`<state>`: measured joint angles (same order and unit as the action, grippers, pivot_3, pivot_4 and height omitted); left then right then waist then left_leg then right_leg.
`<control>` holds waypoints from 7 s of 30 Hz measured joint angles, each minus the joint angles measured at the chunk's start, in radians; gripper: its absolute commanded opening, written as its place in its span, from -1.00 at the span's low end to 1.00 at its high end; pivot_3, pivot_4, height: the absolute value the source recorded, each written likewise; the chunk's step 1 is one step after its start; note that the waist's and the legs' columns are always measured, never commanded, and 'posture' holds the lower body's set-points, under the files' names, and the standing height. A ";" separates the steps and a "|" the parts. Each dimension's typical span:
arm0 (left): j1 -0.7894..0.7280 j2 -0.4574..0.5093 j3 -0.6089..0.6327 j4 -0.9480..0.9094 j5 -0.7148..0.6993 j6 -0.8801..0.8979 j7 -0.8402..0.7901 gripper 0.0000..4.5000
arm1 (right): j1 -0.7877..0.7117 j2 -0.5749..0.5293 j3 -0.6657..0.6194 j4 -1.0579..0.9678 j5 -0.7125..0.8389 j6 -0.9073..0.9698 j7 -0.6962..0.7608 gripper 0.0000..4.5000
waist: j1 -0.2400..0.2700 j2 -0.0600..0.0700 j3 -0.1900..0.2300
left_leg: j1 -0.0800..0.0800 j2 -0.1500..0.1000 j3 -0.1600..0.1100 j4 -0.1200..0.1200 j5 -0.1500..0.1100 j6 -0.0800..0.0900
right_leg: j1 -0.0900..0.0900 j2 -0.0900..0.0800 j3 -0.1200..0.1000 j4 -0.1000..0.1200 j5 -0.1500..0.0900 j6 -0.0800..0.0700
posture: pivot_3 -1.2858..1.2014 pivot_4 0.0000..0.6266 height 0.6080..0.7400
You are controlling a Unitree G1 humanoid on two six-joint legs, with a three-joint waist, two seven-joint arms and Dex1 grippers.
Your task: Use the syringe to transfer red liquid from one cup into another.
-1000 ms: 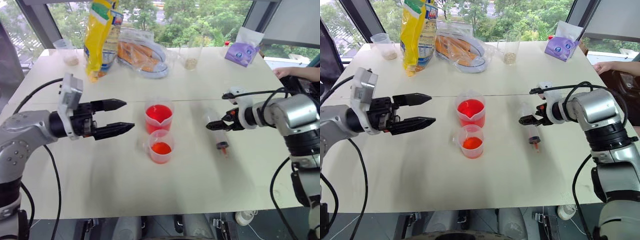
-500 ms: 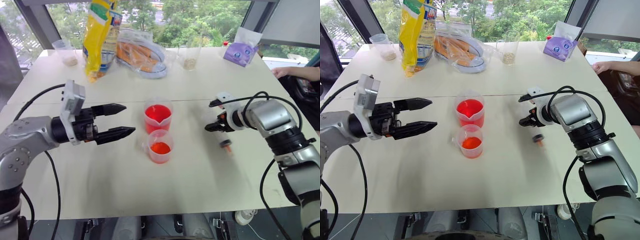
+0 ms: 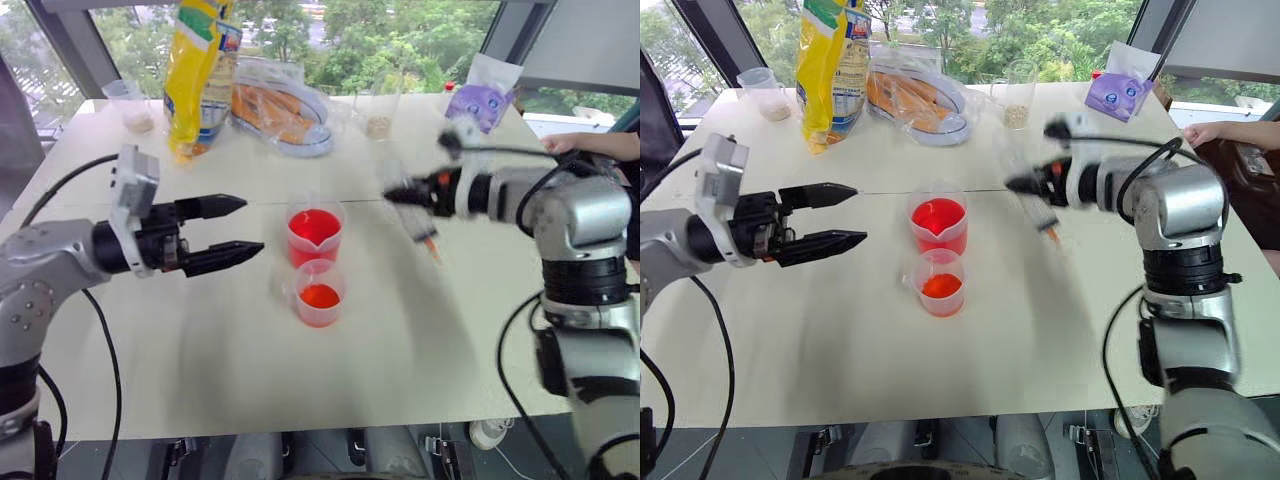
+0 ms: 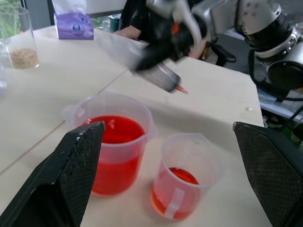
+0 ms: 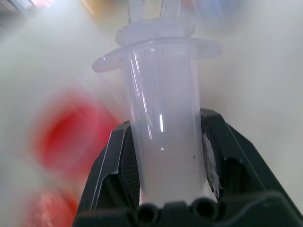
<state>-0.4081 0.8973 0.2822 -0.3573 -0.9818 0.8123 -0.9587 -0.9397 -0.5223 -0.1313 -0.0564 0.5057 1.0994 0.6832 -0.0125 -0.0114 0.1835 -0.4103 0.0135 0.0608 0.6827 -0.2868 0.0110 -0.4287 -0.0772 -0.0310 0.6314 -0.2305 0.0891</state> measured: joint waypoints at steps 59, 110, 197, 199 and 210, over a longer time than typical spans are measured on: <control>-0.473 -0.319 -0.224 0.406 0.278 -0.081 -0.014 -0.91 | 0.322 0.463 0.176 0.299 -0.134 -1.077 0.152 -0.38 | -0.005 0.000 0.000 | 0.001 -0.001 -0.002 0.000 0.001 -0.002 | 0.001 0.000 0.000 0.003 0.000 0.000 | 0.03 -0.52 1.00; -0.583 -0.331 -0.249 0.510 0.359 -0.126 -0.049 -0.99 | 0.298 0.441 0.172 0.356 -0.129 -1.092 0.171 -0.38 | -0.005 0.000 0.000 | 0.001 -0.001 -0.002 0.000 0.001 -0.002 | 0.001 0.000 0.000 0.004 0.000 0.000 | 0.03 -0.52 1.00; -0.487 -0.239 -0.118 0.204 -0.081 0.206 -0.023 -0.98 | 0.501 0.243 0.212 -0.243 0.165 -0.664 0.190 -0.38 | 0.000 -0.001 0.000 | 0.001 -0.001 -0.003 0.001 0.001 -0.002 | 0.001 0.000 -0.001 0.003 0.000 0.000 | 0.03 -0.52 1.00; -0.486 -0.234 -0.123 0.204 -0.074 0.200 -0.030 -0.98 | 0.501 0.243 0.214 -0.242 0.165 -0.663 0.190 -0.38 | 0.000 -0.001 0.000 | 0.001 -0.001 -0.003 0.001 0.001 -0.002 | 0.001 0.000 -0.001 0.003 0.000 0.000 | 0.03 -0.52 1.00; -0.437 -0.223 -0.143 0.186 -0.029 0.146 -0.064 -0.98 | 0.478 0.239 0.213 -0.242 0.177 -0.607 0.171 -0.38 | 0.000 -0.001 0.000 | 0.001 -0.001 -0.003 0.001 0.001 -0.002 | 0.001 0.000 -0.001 0.003 0.000 0.000 | 0.03 -0.52 1.00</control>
<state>-0.8451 0.6741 0.1391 -0.1711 -1.0111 0.9587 -1.0226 -0.4620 -0.2836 0.0813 -0.2980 0.6827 0.4924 0.8538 -0.0129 -0.0120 0.1836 -0.4089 0.0122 0.0576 0.6833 -0.2855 0.0090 -0.4273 -0.0776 -0.0316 0.6343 -0.2306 0.0890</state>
